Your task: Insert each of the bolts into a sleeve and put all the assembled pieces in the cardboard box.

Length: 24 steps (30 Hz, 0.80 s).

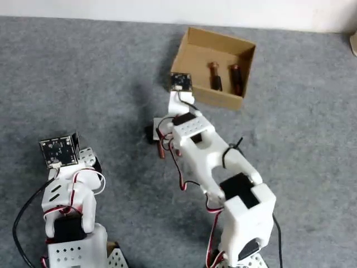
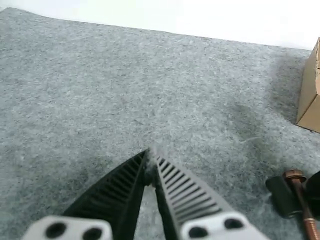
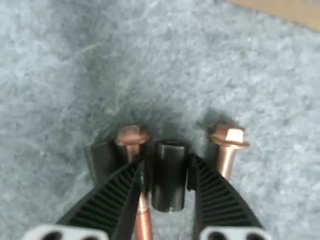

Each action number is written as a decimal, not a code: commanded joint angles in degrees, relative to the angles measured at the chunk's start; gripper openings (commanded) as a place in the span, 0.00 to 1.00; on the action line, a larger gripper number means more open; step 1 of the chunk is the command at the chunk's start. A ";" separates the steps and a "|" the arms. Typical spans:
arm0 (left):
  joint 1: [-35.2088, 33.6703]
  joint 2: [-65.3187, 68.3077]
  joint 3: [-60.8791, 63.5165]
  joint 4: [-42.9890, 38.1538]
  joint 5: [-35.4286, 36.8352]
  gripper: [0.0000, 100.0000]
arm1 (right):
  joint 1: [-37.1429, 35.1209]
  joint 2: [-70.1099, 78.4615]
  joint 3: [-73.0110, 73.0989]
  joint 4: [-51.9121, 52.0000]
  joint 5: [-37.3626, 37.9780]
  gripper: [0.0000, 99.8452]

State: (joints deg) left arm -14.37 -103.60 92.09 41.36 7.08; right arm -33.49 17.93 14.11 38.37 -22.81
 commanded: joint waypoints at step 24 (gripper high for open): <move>4.44 -0.22 -0.40 -1.32 -0.53 0.01 | -4.53 -13.05 -1.98 19.38 14.51 0.01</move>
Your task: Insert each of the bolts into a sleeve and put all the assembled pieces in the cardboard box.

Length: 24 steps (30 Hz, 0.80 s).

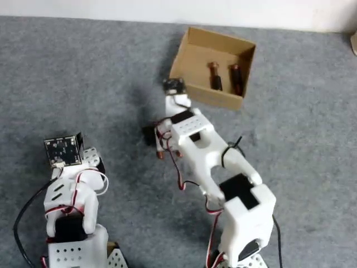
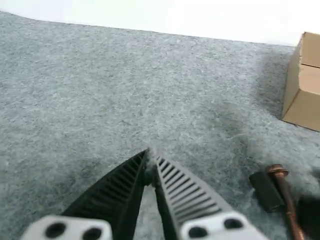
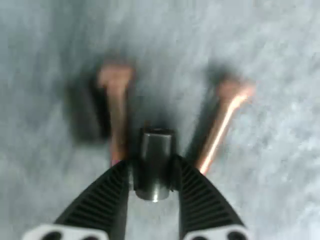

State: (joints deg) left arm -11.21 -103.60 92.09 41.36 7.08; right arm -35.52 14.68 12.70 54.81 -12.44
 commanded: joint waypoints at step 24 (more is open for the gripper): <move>33.36 6.02 -5.23 -7.47 -8.35 0.14 | 28.53 -81.54 40.48 5.85 20.22 0.01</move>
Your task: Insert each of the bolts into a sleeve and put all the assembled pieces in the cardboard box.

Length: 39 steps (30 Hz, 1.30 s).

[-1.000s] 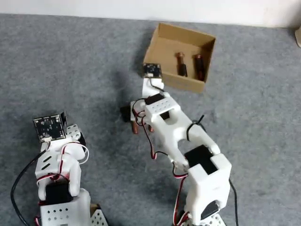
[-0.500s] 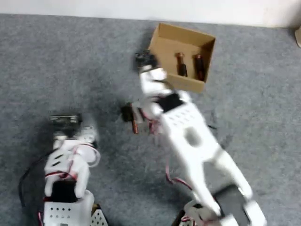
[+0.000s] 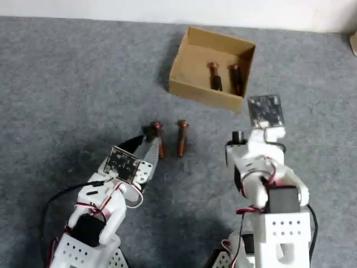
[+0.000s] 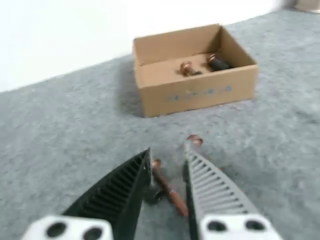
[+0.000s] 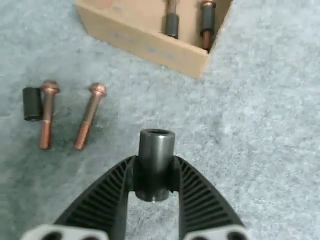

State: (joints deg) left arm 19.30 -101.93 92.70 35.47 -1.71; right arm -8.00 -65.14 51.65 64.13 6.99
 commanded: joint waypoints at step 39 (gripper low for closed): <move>5.14 111.96 -64.92 -3.87 19.52 0.15 | 0.92 0.75 12.18 -13.23 0.70 0.01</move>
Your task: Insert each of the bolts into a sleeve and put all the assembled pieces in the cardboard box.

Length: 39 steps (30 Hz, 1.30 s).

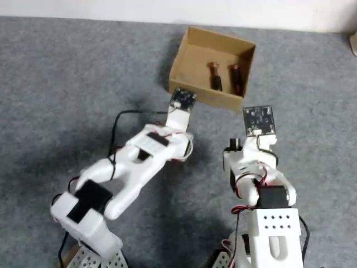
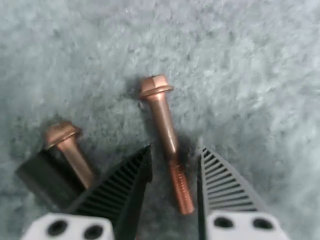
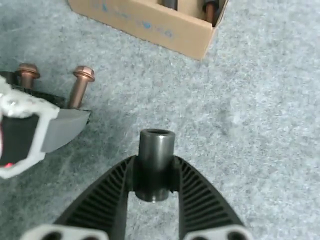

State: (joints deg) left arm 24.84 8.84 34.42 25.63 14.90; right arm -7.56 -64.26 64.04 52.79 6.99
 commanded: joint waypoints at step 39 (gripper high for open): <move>2.42 17.80 -25.71 33.32 3.60 0.12 | 0.48 -0.13 1.36 -3.21 0.70 0.01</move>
State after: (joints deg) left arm 26.15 22.99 11.91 53.05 18.15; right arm -7.56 -64.26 65.71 51.12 6.99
